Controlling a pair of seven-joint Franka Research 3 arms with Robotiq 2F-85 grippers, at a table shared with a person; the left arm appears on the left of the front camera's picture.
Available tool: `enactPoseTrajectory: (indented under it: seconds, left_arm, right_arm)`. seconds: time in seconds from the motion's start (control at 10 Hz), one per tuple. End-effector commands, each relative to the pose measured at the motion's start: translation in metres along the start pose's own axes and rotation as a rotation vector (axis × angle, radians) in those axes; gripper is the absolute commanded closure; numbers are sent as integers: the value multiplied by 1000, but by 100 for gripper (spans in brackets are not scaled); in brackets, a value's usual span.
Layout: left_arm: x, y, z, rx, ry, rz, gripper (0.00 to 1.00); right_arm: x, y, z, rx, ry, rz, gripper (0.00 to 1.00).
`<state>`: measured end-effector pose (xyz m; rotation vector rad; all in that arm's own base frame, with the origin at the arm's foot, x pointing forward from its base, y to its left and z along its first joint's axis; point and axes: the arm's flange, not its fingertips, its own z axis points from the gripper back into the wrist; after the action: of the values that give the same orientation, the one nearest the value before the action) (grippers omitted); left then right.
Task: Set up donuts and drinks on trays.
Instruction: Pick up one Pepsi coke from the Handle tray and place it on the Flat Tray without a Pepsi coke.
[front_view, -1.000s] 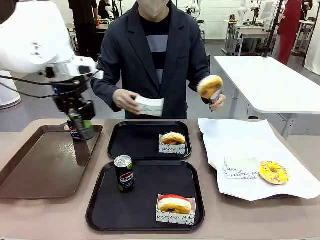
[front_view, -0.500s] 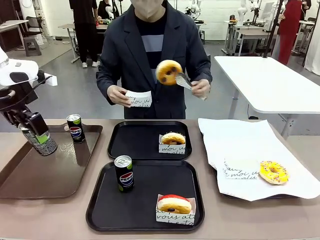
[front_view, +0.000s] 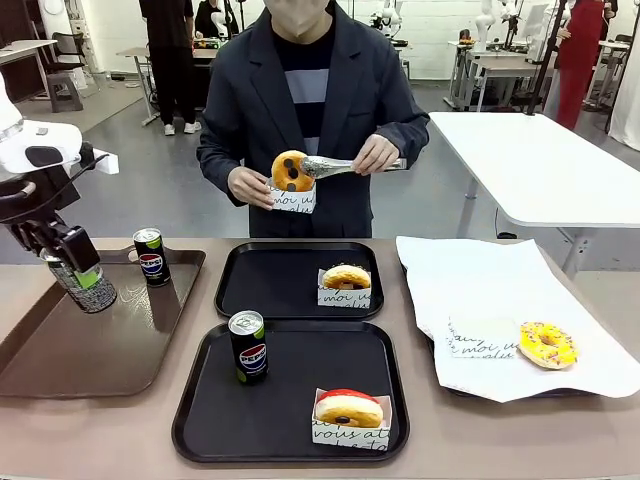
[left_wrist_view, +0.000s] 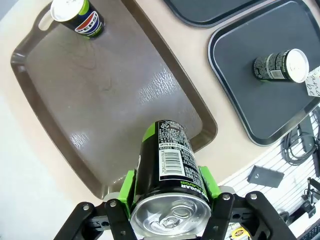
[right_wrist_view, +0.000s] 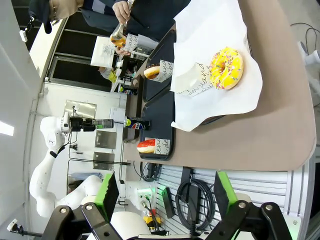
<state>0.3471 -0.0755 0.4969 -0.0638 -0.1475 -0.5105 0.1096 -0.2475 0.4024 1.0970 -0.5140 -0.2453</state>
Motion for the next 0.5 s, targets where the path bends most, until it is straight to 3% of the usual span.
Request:
enactPoseTrajectory:
  seconds: [0.0,0.4]
  left_arm:
    - [22,-8,-3,2,-12,-6,41]
    - [102,-51,-29,70,-68,-8,41]
  right_arm:
    - [-7,0,7,19,-15,14,0]
    - [-7,0,7,19,-15,14,0]
